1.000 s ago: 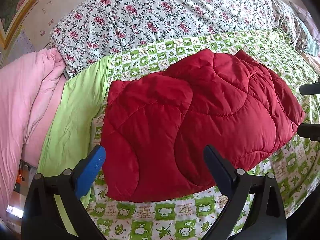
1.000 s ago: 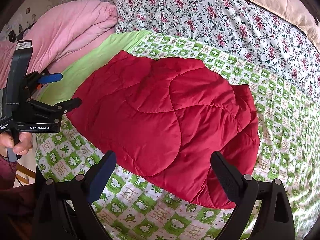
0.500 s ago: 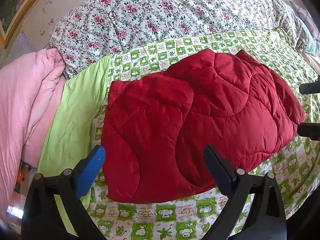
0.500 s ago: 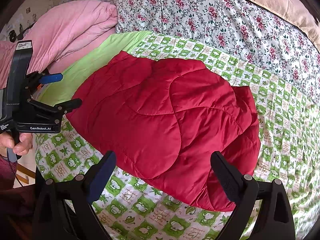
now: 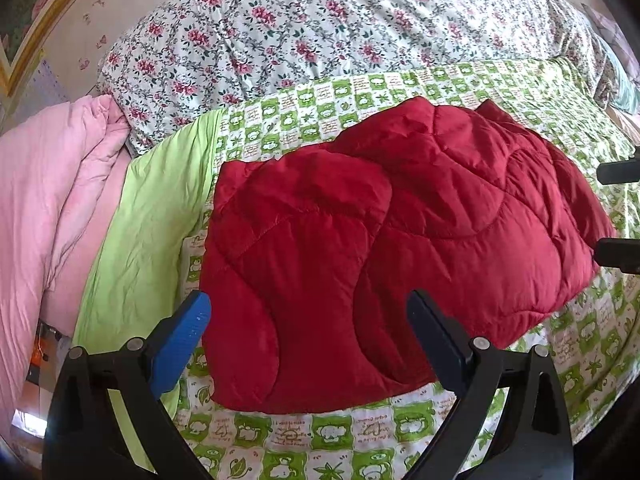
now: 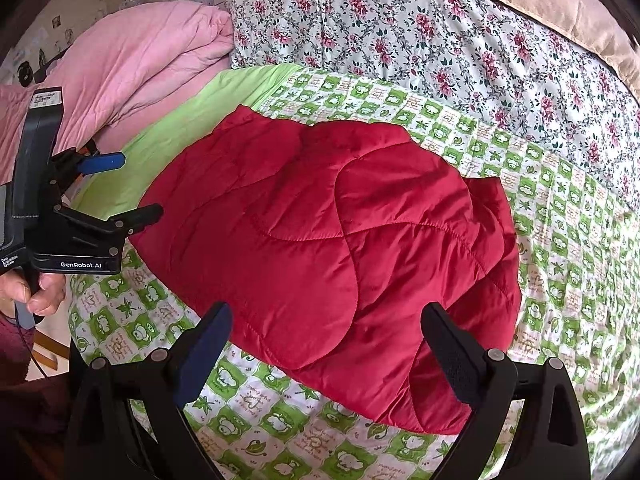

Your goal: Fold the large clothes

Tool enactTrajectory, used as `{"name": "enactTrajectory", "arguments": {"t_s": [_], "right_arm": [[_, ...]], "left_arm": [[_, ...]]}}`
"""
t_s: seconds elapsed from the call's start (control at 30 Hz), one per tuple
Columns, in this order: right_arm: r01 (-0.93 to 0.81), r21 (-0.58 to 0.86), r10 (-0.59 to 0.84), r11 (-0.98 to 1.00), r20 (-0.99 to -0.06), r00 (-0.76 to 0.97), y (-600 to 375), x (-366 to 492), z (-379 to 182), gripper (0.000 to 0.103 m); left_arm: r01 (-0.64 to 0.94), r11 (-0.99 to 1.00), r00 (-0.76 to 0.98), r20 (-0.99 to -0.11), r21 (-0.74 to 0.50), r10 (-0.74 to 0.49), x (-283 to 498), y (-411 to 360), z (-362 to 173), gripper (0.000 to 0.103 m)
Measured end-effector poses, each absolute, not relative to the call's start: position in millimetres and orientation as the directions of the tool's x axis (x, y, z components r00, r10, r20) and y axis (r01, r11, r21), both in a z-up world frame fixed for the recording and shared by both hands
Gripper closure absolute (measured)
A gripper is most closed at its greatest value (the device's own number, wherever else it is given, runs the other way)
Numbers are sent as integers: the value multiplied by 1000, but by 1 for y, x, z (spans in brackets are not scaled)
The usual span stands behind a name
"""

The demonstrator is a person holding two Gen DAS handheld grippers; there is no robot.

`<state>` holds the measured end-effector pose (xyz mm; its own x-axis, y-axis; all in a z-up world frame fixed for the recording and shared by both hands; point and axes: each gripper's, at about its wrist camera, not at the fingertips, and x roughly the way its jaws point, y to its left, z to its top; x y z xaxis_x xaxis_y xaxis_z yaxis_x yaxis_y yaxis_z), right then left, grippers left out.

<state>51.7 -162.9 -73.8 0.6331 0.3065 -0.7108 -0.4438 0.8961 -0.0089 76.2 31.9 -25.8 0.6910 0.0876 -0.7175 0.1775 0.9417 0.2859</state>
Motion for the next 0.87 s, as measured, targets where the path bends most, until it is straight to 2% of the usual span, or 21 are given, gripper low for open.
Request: {"name": "enactTrajectory", "arguments": {"t_s": [0.87], "right_arm": [[-409,64,319,910,-738,594,-172,83,-101,7]], "left_arm": [[174,957,676,-735,232,55,89,37,-32,4]]}}
